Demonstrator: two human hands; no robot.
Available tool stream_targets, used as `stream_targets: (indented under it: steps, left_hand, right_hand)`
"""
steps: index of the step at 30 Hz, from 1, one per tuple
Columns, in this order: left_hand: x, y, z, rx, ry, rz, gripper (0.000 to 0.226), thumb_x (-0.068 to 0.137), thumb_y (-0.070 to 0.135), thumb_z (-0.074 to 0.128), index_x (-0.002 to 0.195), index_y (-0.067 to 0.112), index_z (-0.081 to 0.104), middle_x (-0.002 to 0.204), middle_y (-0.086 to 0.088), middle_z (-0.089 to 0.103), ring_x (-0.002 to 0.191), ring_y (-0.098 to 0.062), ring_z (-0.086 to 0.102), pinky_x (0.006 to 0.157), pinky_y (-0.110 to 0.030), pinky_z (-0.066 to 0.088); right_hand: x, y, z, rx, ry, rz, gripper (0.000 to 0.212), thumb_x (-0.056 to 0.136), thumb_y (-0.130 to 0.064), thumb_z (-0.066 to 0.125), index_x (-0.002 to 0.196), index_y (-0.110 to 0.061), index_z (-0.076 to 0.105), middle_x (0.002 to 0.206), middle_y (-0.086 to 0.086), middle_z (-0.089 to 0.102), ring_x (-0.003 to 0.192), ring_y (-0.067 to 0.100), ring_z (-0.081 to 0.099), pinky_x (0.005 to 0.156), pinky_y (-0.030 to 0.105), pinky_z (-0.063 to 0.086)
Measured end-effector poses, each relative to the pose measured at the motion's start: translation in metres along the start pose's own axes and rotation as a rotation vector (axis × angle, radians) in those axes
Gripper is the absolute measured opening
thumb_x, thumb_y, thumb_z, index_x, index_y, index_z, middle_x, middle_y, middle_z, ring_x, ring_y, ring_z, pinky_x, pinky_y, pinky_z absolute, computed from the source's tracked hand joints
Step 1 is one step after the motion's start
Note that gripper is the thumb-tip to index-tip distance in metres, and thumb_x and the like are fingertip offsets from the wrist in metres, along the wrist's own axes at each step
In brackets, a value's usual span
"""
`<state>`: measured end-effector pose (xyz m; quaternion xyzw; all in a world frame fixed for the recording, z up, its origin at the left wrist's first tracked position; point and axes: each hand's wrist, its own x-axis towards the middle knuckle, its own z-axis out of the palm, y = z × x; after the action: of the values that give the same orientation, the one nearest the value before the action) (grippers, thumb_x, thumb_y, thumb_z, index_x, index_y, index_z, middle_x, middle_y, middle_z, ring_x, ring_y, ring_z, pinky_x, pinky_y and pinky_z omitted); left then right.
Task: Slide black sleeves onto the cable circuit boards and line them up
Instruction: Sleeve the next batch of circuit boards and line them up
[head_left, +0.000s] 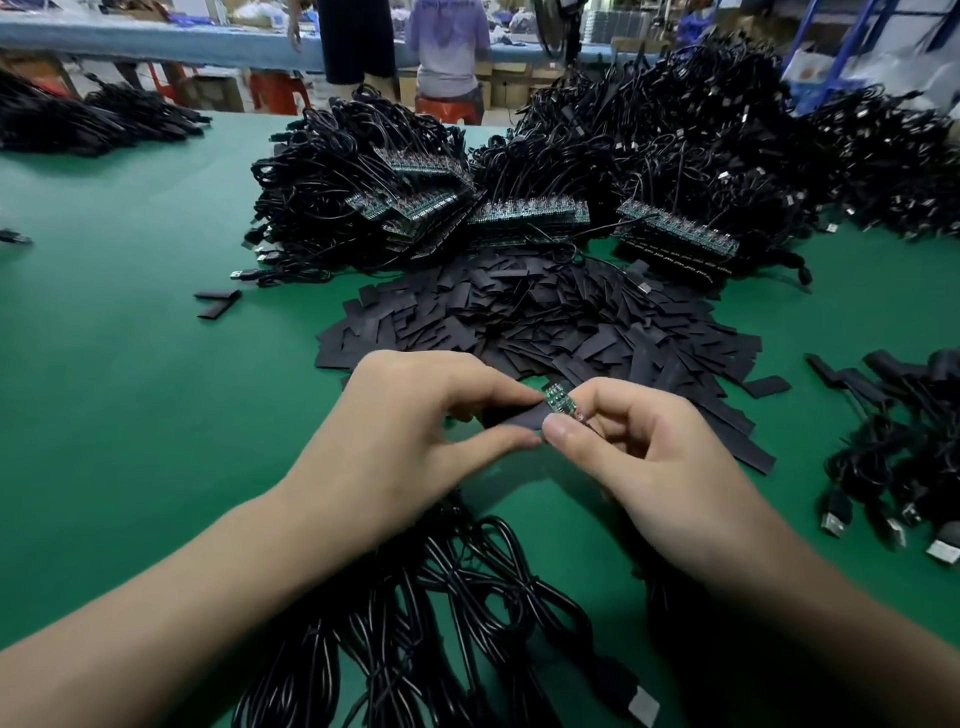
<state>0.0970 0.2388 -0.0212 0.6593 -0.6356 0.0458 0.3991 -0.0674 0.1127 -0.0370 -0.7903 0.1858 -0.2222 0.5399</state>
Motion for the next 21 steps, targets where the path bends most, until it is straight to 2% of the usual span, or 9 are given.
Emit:
stream_targets:
  steps: [2, 5, 6, 9, 13, 17, 21]
  left_hand:
    - [0.001, -0.003, -0.001, -0.082, 0.016, -0.058, 0.023, 0.077, 0.03, 0.085, 0.099, 0.023, 0.081, 0.088, 0.015, 0.076, 0.078, 0.0, 0.069, 0.075, -0.024, 0.057]
    - [0.001, -0.007, -0.004, -0.175, 0.024, -0.153, 0.022, 0.074, 0.031, 0.083, 0.096, 0.028, 0.081, 0.087, 0.018, 0.077, 0.078, -0.001, 0.072, 0.077, -0.021, 0.057]
    - [0.0, -0.008, -0.005, -0.204, 0.021, -0.184, 0.021, 0.073, 0.031, 0.084, 0.094, 0.029, 0.081, 0.086, 0.019, 0.077, 0.079, -0.002, 0.072, 0.077, -0.02, 0.057]
    - [0.0, -0.011, -0.006, -0.225, 0.015, -0.212, 0.018, 0.072, 0.031, 0.084, 0.091, 0.03, 0.082, 0.084, 0.021, 0.077, 0.08, -0.003, 0.073, 0.078, -0.019, 0.057]
    - [0.0, -0.012, -0.007, -0.173, -0.019, -0.162, 0.019, 0.075, 0.028, 0.085, 0.093, 0.026, 0.083, 0.085, 0.016, 0.077, 0.08, -0.006, 0.073, 0.078, -0.027, 0.059]
    - [0.0, -0.014, -0.008, -0.109, -0.052, -0.056, 0.019, 0.078, 0.023, 0.085, 0.096, 0.024, 0.082, 0.088, 0.013, 0.076, 0.078, -0.006, 0.071, 0.074, -0.02, 0.057]
    - [-0.002, -0.013, -0.006, -0.195, -0.026, -0.1, 0.021, 0.076, 0.027, 0.083, 0.097, 0.027, 0.081, 0.087, 0.015, 0.076, 0.076, -0.007, 0.073, 0.073, -0.021, 0.058]
  right_hand:
    - [0.001, 0.0, -0.002, -0.016, 0.005, 0.019, 0.029, 0.095, -0.049, 0.053, 0.087, -0.026, 0.068, 0.059, -0.011, 0.042, 0.056, 0.008, 0.038, 0.053, 0.025, 0.033]
    - [0.002, -0.001, -0.007, -0.016, -0.004, 0.053, 0.034, 0.096, -0.049, 0.046, 0.09, -0.027, 0.072, 0.062, -0.004, 0.038, 0.059, 0.012, 0.039, 0.06, 0.04, 0.035]
    - [0.001, -0.001, -0.008, -0.087, -0.007, 0.048, 0.034, 0.095, -0.05, 0.046, 0.091, -0.029, 0.072, 0.062, -0.001, 0.038, 0.058, 0.013, 0.039, 0.059, 0.039, 0.035]
    - [-0.003, -0.005, -0.007, -0.2, -0.02, 0.042, 0.032, 0.092, -0.054, 0.048, 0.092, -0.034, 0.073, 0.059, -0.006, 0.041, 0.055, 0.009, 0.04, 0.051, 0.022, 0.032]
    - [-0.002, -0.006, -0.005, -0.221, -0.029, 0.054, 0.029, 0.099, -0.051, 0.055, 0.087, -0.035, 0.075, 0.053, -0.012, 0.04, 0.053, 0.008, 0.039, 0.051, 0.022, 0.033]
    - [-0.003, -0.007, -0.007, -0.186, -0.025, 0.057, 0.027, 0.099, -0.041, 0.055, 0.084, -0.031, 0.076, 0.051, -0.013, 0.043, 0.051, 0.005, 0.04, 0.049, 0.016, 0.034]
    - [-0.005, -0.01, -0.007, -0.188, -0.043, 0.054, 0.027, 0.099, -0.041, 0.056, 0.084, -0.031, 0.076, 0.05, -0.011, 0.038, 0.044, 0.003, 0.032, 0.043, 0.016, 0.026]
